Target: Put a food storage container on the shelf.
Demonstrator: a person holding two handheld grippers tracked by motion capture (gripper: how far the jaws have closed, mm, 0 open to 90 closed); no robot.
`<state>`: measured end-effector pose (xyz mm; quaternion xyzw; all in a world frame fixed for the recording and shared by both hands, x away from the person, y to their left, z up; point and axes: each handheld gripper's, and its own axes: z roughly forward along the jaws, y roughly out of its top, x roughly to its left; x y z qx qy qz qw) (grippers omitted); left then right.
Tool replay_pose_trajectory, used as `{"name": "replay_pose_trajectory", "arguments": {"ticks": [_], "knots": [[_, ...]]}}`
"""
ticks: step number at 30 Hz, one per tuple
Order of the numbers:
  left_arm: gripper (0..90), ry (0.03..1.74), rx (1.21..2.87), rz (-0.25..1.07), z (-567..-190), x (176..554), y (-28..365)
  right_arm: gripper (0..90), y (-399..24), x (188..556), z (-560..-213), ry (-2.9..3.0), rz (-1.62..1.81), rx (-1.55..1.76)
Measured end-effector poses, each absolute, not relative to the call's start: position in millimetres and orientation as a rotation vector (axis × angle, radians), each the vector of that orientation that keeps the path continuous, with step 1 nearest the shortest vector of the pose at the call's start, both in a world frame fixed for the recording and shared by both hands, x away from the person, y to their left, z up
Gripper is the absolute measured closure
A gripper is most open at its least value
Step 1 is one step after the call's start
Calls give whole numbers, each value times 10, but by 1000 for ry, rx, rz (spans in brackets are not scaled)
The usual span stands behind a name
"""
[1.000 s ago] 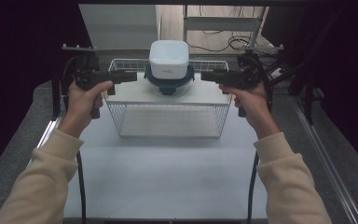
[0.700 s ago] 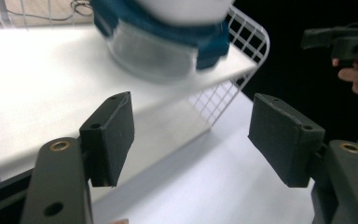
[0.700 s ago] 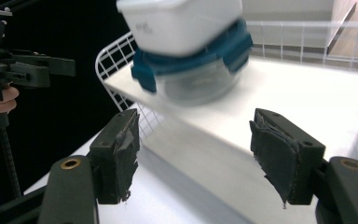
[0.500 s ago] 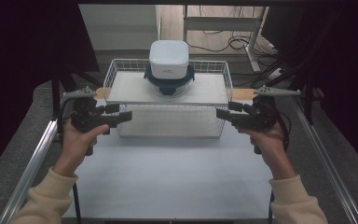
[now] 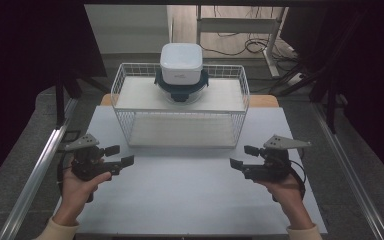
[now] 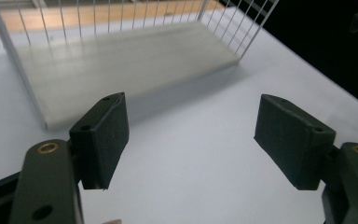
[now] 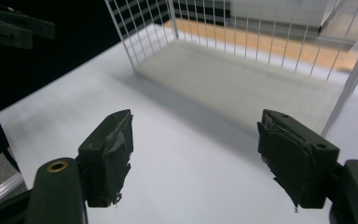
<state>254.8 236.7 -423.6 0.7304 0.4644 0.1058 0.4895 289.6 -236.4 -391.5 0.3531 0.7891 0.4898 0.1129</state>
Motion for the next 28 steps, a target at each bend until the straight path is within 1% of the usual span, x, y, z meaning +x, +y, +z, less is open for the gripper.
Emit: {"name": "replay_pose_trajectory", "arguments": {"ticks": [2,5,8,12,15,28], "knots": [[246,1139,1792,254,-4326,2525,2376,259,-2399,2844,-4018,2324,1425,1056],[234,1162,1772,245,-4429,2484,2394,260,-2483,2786,-4160,2289,1454,1098],[232,1181,1787,234,-4543,2453,2391,255,-2540,2747,-4306,2306,1368,1128],[232,1215,1800,228,-4675,2416,2403,255,-2627,2738,-4448,2305,1338,1165],[231,1229,1810,228,-4728,2413,2414,255,-2649,2748,-4487,2301,1327,1179],[227,1232,1801,244,-4728,2402,2427,254,-2623,2752,-4513,2308,1340,1174]]}}
